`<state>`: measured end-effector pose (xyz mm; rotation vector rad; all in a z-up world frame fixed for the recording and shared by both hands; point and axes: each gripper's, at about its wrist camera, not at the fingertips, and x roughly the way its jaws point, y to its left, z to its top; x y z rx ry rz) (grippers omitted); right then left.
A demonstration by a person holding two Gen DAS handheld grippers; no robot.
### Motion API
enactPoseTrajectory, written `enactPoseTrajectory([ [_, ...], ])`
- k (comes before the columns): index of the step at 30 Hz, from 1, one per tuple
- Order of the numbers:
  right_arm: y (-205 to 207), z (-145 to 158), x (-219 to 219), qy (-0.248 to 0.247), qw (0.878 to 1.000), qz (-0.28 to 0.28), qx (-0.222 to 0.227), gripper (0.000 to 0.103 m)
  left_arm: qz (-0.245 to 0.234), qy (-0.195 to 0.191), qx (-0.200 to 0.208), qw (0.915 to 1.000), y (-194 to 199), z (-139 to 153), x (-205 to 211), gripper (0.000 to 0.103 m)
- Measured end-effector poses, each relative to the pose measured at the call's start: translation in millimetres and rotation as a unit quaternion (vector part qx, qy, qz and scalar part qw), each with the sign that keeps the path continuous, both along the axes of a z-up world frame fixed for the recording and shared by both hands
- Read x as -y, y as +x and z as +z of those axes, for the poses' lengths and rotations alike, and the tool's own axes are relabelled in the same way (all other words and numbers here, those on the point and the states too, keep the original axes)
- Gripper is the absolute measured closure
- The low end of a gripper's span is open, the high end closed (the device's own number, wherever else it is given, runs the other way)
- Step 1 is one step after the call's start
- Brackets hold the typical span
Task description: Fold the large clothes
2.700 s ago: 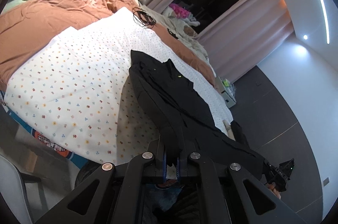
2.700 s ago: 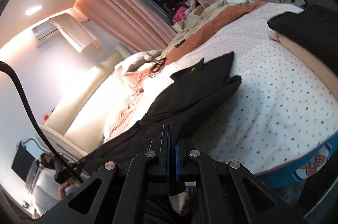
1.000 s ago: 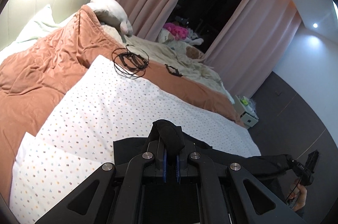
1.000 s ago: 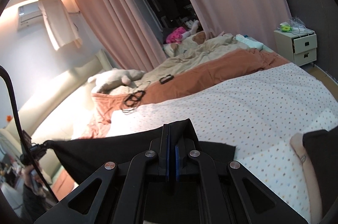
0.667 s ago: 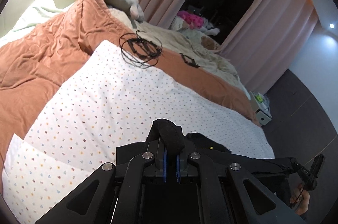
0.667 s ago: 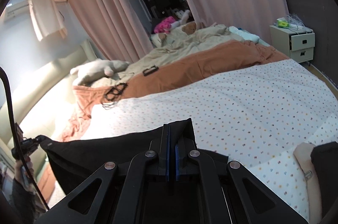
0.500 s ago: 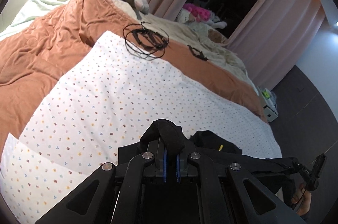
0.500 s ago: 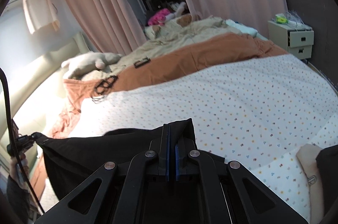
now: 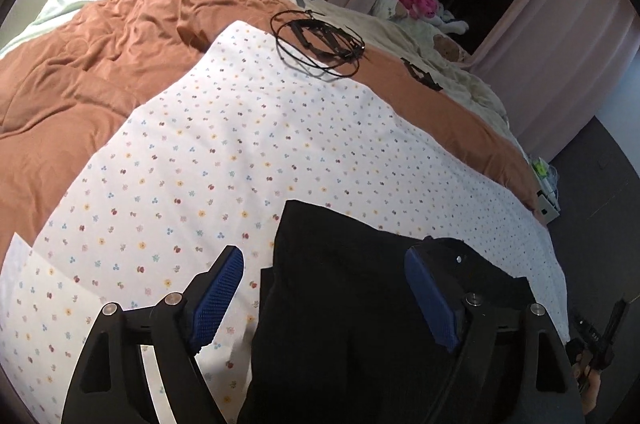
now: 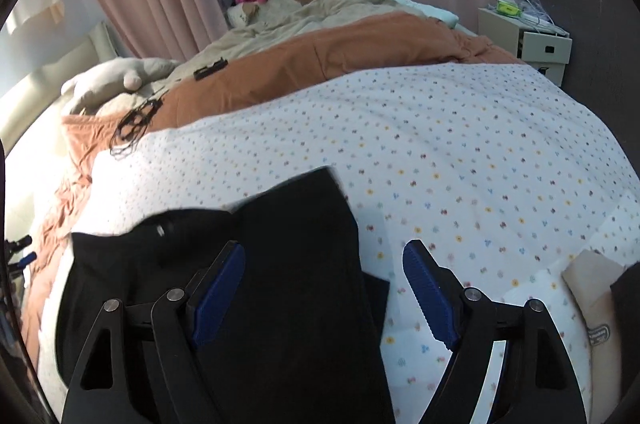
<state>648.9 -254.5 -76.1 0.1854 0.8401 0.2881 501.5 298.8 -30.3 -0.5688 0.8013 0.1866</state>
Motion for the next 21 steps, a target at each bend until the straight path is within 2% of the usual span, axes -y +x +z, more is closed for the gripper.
enactPoseTrajectory([
  [5, -19, -8, 13, 0.009, 1.000, -0.001, -0.020, 0.022, -0.006, -0.006, -0.008, 0.9999, -27, -10, -1, 0.019],
  [11, -50, -23, 29, 0.014, 0.999, -0.009, -0.042, 0.022, -0.032, 0.008, -0.038, 0.9987, -59, -28, 16, 0.021],
  [16, -70, -48, 32, 0.009, 0.997, -0.007, -0.077, 0.025, -0.055, 0.009, -0.068, 0.9962, -78, -50, 26, 0.034],
  [19, -79, -68, 30, 0.002, 0.994, -0.004, -0.105, 0.036, -0.067, 0.008, -0.092, 0.9935, -86, -70, 31, 0.043],
  [21, -82, -78, 29, 0.009, 0.993, -0.002, -0.120, 0.055, -0.073, 0.002, -0.105, 0.9918, -89, -81, 33, 0.046],
])
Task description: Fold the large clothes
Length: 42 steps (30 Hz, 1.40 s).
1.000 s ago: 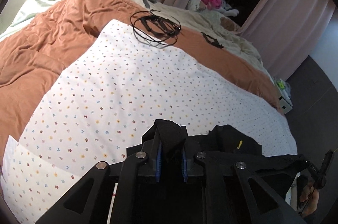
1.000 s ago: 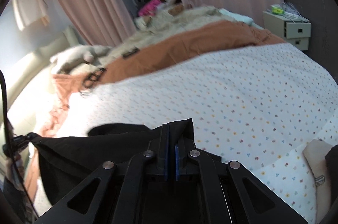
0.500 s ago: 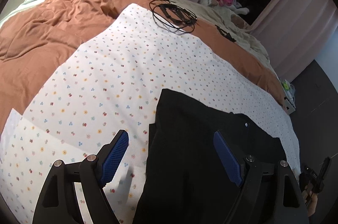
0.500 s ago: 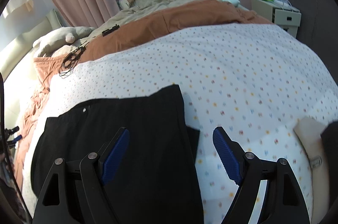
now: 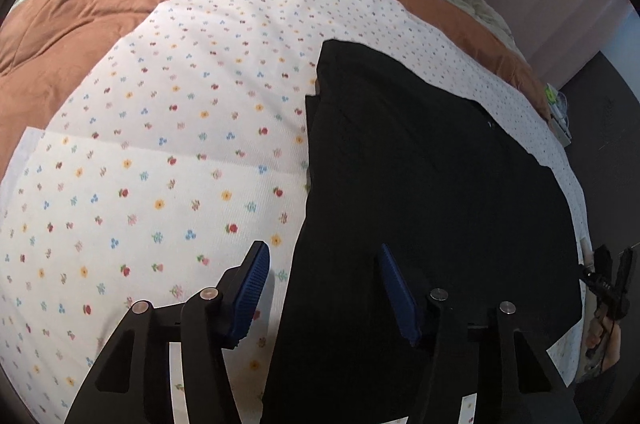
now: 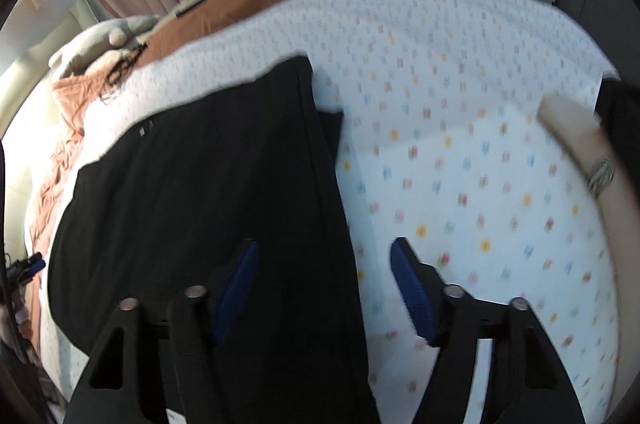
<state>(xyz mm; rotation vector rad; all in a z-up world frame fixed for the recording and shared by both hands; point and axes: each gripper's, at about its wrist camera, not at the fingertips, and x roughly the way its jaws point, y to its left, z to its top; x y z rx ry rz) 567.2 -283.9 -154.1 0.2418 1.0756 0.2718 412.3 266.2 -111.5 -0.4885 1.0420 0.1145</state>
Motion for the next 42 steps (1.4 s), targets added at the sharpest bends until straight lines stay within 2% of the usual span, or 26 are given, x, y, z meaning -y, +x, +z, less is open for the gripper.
enactPoseTrajectory([
  [2, -2, -8, -3, 0.011, 1.000, 0.005, -0.010, 0.066, -0.004, -0.001, -0.013, 0.9999, 1, -9, 1, 0.052],
  [4, -2, -8, -4, 0.009, 1.000, 0.002, -0.005, 0.071, -0.004, -0.009, -0.017, 0.9998, 2, -14, 0, 0.072],
  [6, -1, -7, -5, 0.007, 1.000, -0.001, 0.001, 0.098, -0.002, -0.022, -0.011, 0.9997, 4, -17, -2, 0.086],
  [7, -1, -6, -4, 0.009, 1.000, -0.005, 0.004, 0.098, -0.003, -0.017, -0.009, 0.9998, 5, -16, 0, 0.096],
  [8, -1, -6, -3, 0.010, 1.000, -0.006, 0.006, 0.099, -0.005, -0.006, -0.007, 0.9999, 8, -14, 2, 0.098],
  [11, -4, -2, 3, 0.013, 1.000, -0.015, 0.019, 0.101, -0.005, 0.017, -0.005, 0.9998, 15, -10, 8, 0.101],
  [20, -21, 1, 14, 0.015, 0.999, -0.037, 0.027, 0.102, -0.005, 0.018, 0.004, 0.9998, 33, -9, 7, 0.102],
  [24, -21, -2, 16, 0.013, 0.999, -0.043, 0.017, 0.102, -0.003, 0.016, -0.006, 0.9998, 35, -13, 5, 0.101],
  [26, -18, -2, 14, 0.012, 0.999, -0.047, 0.007, 0.099, 0.000, 0.008, -0.008, 0.9999, 31, -14, 3, 0.099],
  [27, -18, -2, 16, 0.013, 0.999, -0.051, 0.001, 0.090, 0.000, 0.003, -0.010, 0.9999, 27, -14, 2, 0.094],
  [28, -20, 0, 16, 0.013, 0.999, -0.053, -0.003, 0.084, -0.001, -0.002, -0.012, 0.9999, 24, -14, 2, 0.085],
  [29, -23, 3, 17, 0.014, 0.998, -0.054, 0.002, 0.068, -0.002, -0.006, -0.015, 0.9999, 20, -15, 2, 0.078],
  [30, -26, 5, 17, 0.014, 0.998, -0.054, 0.005, 0.052, -0.001, -0.007, -0.018, 0.9998, 15, -16, 1, 0.059],
  [31, -32, 8, 18, 0.013, 0.998, -0.056, 0.012, 0.047, 0.002, -0.007, -0.017, 0.9998, 10, -15, 1, 0.046],
  [34, -44, 11, 20, 0.023, 0.998, -0.051, 0.011, 0.044, 0.007, -0.014, 0.002, 0.9999, -12, -7, -1, 0.036],
  [40, -75, 4, 27, 0.067, 0.996, -0.063, 0.002, 0.044, 0.025, -0.064, 0.007, 0.9976, -51, -10, -7, 0.035],
  [42, -83, -1, 30, 0.080, 0.994, -0.071, -0.002, 0.038, 0.031, -0.080, 0.006, 0.9963, -61, -14, -8, 0.035],
])
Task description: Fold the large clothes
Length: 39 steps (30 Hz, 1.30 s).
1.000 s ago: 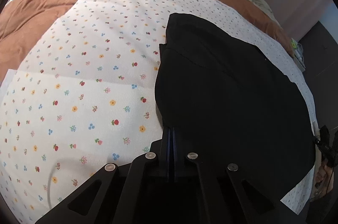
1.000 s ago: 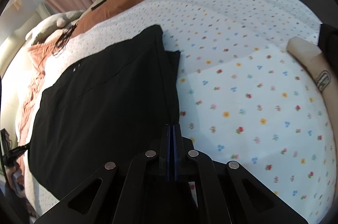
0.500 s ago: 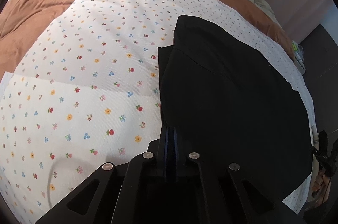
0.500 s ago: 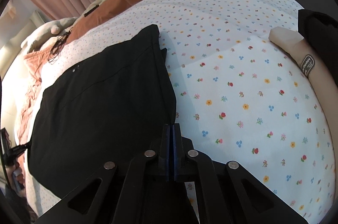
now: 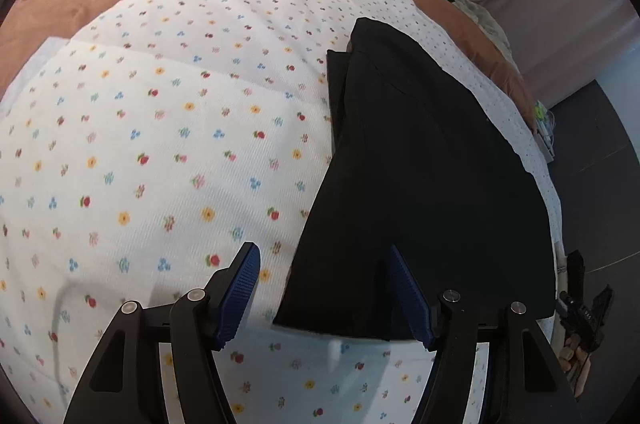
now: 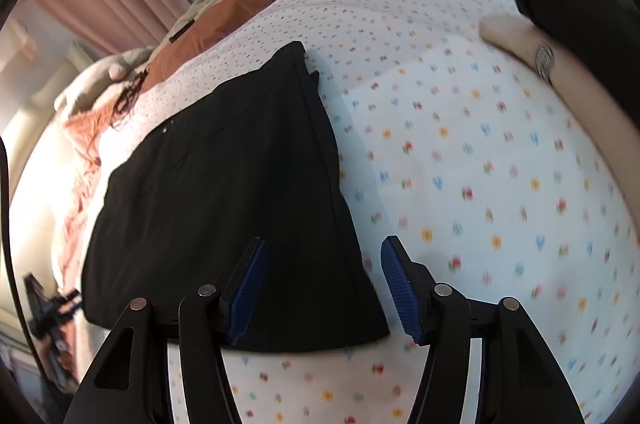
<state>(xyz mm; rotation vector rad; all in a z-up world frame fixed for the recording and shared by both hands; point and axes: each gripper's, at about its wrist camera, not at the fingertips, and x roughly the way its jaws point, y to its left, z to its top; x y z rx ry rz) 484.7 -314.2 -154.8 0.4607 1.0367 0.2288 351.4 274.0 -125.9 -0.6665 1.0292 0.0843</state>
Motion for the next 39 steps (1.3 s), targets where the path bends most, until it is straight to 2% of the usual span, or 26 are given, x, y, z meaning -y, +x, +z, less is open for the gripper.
enactPoseTrajectory([
  [9, -28, -30, 9, 0.098, 0.995, -0.018, -0.028, 0.036, 0.014, -0.074, 0.001, 0.9971, -31, -15, 2, 0.035],
  [12, -31, -41, 5, 0.149, 0.988, -0.020, -0.029, 0.036, 0.016, -0.095, 0.003, 0.9953, -30, -19, 4, 0.035],
  [15, -29, -47, -1, 0.178, 0.983, -0.023, -0.025, 0.036, 0.017, -0.102, 0.002, 0.9947, -24, -22, 7, 0.035],
  [20, -18, -55, -5, 0.209, 0.977, -0.043, -0.022, 0.036, 0.028, -0.117, 0.012, 0.9927, -12, -26, 5, 0.035],
  [23, -11, -56, -7, 0.210, 0.977, -0.046, -0.015, 0.037, 0.034, -0.123, 0.021, 0.9916, -6, -27, 2, 0.036],
  [25, -7, -56, -9, 0.206, 0.977, -0.048, -0.008, 0.038, 0.038, -0.119, 0.025, 0.9918, -4, -28, 0, 0.044],
  [29, 0, -57, -9, 0.198, 0.978, -0.060, 0.000, 0.047, 0.045, -0.125, 0.038, 0.9904, -1, -32, -5, 0.049],
  [30, 2, -57, -9, 0.196, 0.978, -0.063, 0.000, 0.049, 0.044, -0.124, 0.040, 0.9905, -2, -32, -5, 0.054],
  [31, 3, -56, -9, 0.193, 0.979, -0.066, 0.001, 0.051, 0.043, -0.122, 0.041, 0.9907, -3, -32, -5, 0.064],
  [34, 5, -55, -11, 0.185, 0.981, -0.063, 0.004, 0.067, 0.039, -0.125, 0.046, 0.9903, -6, -32, -5, 0.079],
  [36, 5, -53, -11, 0.184, 0.981, -0.062, 0.007, 0.085, 0.037, -0.119, 0.056, 0.9907, -8, -26, -3, 0.083],
  [39, 3, -41, -14, 0.163, 0.984, -0.065, 0.015, 0.090, 0.039, -0.119, 0.069, 0.9898, -12, -15, -3, 0.088],
])
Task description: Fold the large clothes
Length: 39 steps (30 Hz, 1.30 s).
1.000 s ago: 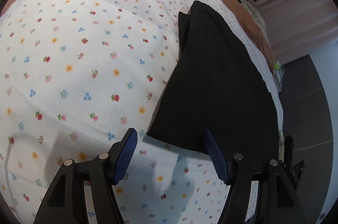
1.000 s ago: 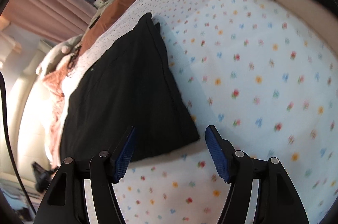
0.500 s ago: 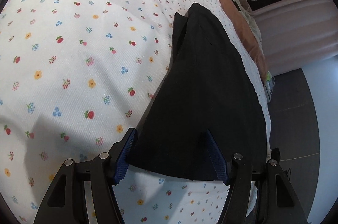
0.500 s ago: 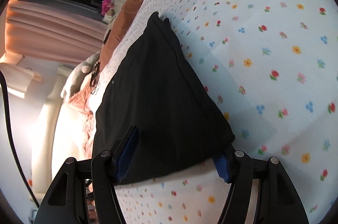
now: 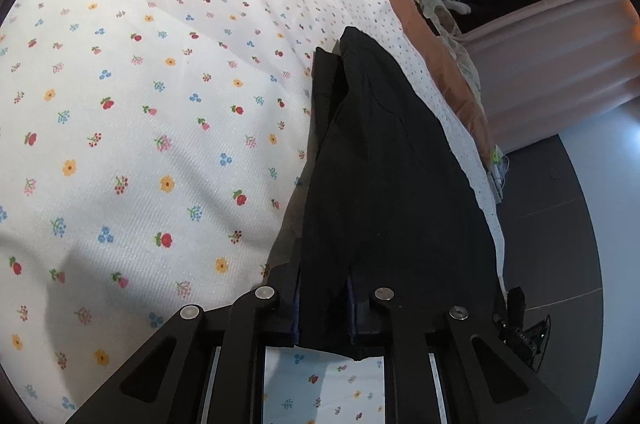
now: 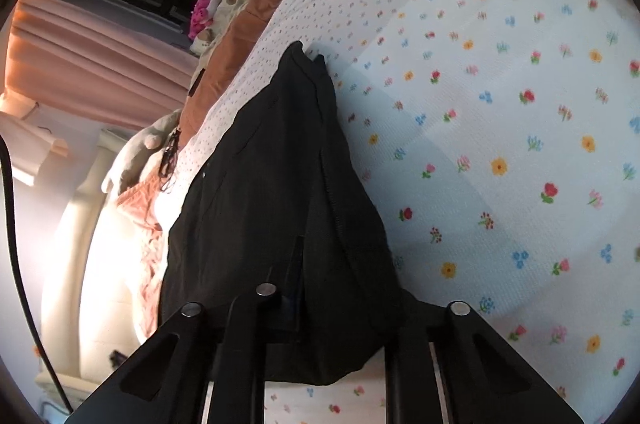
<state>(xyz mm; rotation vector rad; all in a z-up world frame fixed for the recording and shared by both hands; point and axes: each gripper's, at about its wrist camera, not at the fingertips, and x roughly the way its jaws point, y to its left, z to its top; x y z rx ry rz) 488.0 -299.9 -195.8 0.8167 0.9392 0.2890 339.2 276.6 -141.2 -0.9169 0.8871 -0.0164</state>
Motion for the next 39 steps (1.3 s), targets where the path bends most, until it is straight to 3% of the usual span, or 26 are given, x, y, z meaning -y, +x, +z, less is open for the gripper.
enactPoseTrajectory([
  [8, -14, 35, -2, -0.008, 1.000, 0.007, 0.026, 0.092, 0.003, 0.005, 0.027, 0.9996, -22, 35, 1, 0.090],
  [19, -57, 55, -8, -0.015, 0.998, 0.034, 0.046, 0.092, 0.015, 0.008, 0.041, 0.9990, -91, 60, 2, 0.091],
  [39, -147, 34, -2, -0.032, 0.997, 0.061, 0.041, 0.092, 0.071, 0.001, 0.033, 0.9969, -200, 49, -9, 0.103],
])
